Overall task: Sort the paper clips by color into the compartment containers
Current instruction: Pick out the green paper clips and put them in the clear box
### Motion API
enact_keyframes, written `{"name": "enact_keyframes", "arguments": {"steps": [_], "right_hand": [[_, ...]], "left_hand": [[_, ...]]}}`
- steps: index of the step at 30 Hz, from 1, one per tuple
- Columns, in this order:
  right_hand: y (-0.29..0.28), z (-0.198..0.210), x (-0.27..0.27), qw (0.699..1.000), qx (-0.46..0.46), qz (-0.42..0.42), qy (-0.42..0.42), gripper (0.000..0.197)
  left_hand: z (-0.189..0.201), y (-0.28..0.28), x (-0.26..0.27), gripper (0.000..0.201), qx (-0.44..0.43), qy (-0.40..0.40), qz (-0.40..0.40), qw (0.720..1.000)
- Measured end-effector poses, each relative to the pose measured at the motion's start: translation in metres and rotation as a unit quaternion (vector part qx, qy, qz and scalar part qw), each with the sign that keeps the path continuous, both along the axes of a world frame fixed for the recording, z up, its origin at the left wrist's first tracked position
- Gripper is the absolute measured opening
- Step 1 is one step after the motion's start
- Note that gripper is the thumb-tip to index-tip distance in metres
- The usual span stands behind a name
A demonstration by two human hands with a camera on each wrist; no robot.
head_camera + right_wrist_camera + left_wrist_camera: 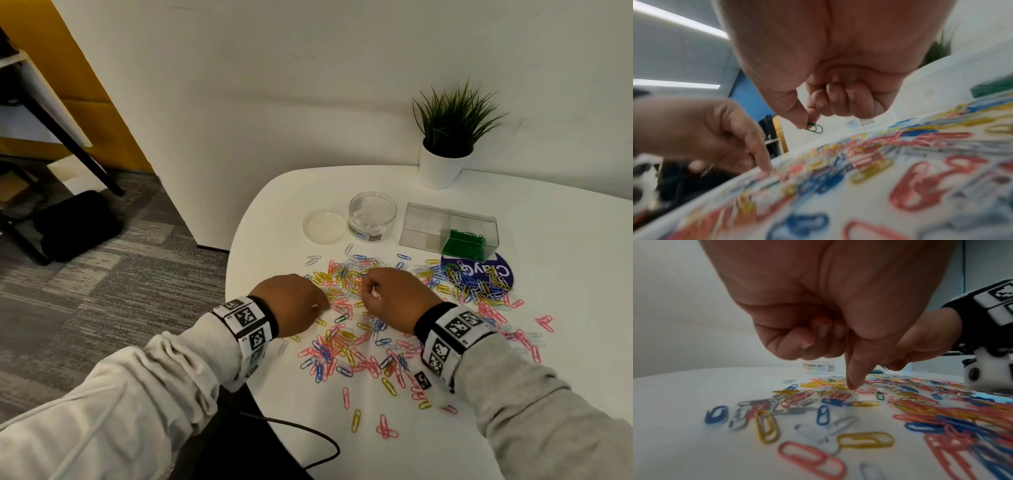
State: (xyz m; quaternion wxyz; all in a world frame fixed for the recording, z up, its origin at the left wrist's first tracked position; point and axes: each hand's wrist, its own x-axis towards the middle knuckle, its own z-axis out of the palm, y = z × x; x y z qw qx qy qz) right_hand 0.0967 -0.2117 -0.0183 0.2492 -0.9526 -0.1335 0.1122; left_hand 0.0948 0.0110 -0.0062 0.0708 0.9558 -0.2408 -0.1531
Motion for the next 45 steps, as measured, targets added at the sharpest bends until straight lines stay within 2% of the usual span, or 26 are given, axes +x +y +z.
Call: {"name": "enact_keyframes", "arguments": {"steps": [3, 8, 10, 13, 14, 15, 17, 19, 22, 24, 26, 28, 31, 34, 36, 38, 41, 44, 45], "right_hand": [[-0.017, 0.011, 0.002, 0.991, 0.11, -0.079, 0.005, 0.008], [-0.047, 0.02, 0.014, 0.957, 0.218, -0.19, 0.038, 0.012], [-0.06, 0.02, 0.019, 0.909, 0.326, -0.245, 0.086, 0.014], [-0.08, 0.027, 0.026, 0.787, 0.509, -0.32, 0.139, 0.011], [-0.087, 0.031, 0.028, 0.763, 0.539, -0.33, 0.14, 0.01], [-0.094, 0.036, 0.032, 0.751, 0.554, -0.334, 0.133, 0.011], [-0.11, 0.045, 0.04, 0.758, 0.545, -0.343, 0.104, 0.017], [-0.125, 0.053, 0.053, 0.797, 0.486, -0.353, 0.062, 0.019], [-0.142, 0.064, 0.074, 0.883, 0.325, -0.337, 0.015, 0.021], [-0.147, 0.067, 0.088, 0.927, 0.216, -0.308, 0.0, 0.021], [-0.147, 0.066, 0.1, 0.956, 0.125, -0.265, 0.003, 0.018], [-0.152, 0.067, 0.105, 0.974, 0.043, -0.222, 0.009, 0.019], [-0.165, 0.071, 0.102, 0.981, 0.012, -0.196, -0.004, 0.033], [-0.19, 0.069, 0.079, 0.979, -0.003, -0.202, -0.027, 0.037], [-0.213, 0.06, 0.052, 0.977, -0.058, -0.207, -0.005, 0.034], [-0.239, 0.05, 0.016, 0.963, -0.157, -0.214, 0.05, 0.039], [-0.264, 0.036, -0.041, 0.926, -0.262, -0.225, 0.153, 0.075], [-0.273, 0.014, -0.089, 0.918, -0.237, -0.232, 0.219, 0.117], [-0.274, 0.007, -0.098, 0.917, -0.231, -0.232, 0.227, 0.123]], "left_hand": [[-0.002, 0.001, 0.0, 0.029, -0.023, -0.001, 0.003, 1.0], [-0.01, -0.011, -0.003, 0.03, -0.026, 0.022, -0.033, 0.999], [-0.012, -0.01, 0.002, 0.028, -0.026, 0.012, -0.004, 1.0], [-0.013, -0.013, 0.006, 0.023, -0.042, 0.011, 0.036, 0.998], [-0.014, -0.015, 0.006, 0.022, -0.034, 0.013, 0.04, 0.999], [-0.015, -0.017, 0.005, 0.021, -0.022, 0.016, 0.044, 0.999], [-0.017, -0.021, 0.004, 0.018, 0.009, 0.017, 0.048, 0.999], [-0.019, -0.023, 0.003, 0.018, 0.034, 0.008, 0.046, 0.998], [-0.022, -0.024, 0.0, 0.02, 0.055, -0.019, 0.022, 0.998], [-0.025, -0.028, -0.003, 0.016, 0.079, -0.025, 0.001, 0.997], [-0.025, -0.028, -0.007, 0.009, 0.099, -0.012, 0.003, 0.995], [-0.022, -0.032, -0.008, 0.013, 0.106, -0.004, -0.004, 0.994], [-0.01, -0.036, 0.0, 0.018, 0.089, 0.01, -0.006, 0.996], [0.009, -0.048, 0.023, 0.016, 0.021, 0.003, 0.005, 1.0], [0.024, -0.068, 0.047, 0.015, 0.007, -0.023, -0.027, 0.999], [0.035, -0.099, 0.076, 0.012, 0.005, -0.047, -0.073, 0.996], [0.047, -0.151, 0.114, 0.01, 0.002, -0.085, -0.117, 0.99], [0.056, -0.209, 0.134, 0.014, -0.018, -0.09, -0.13, 0.987], [0.057, -0.226, 0.136, 0.014, -0.023, -0.085, -0.13, 0.988]]}}
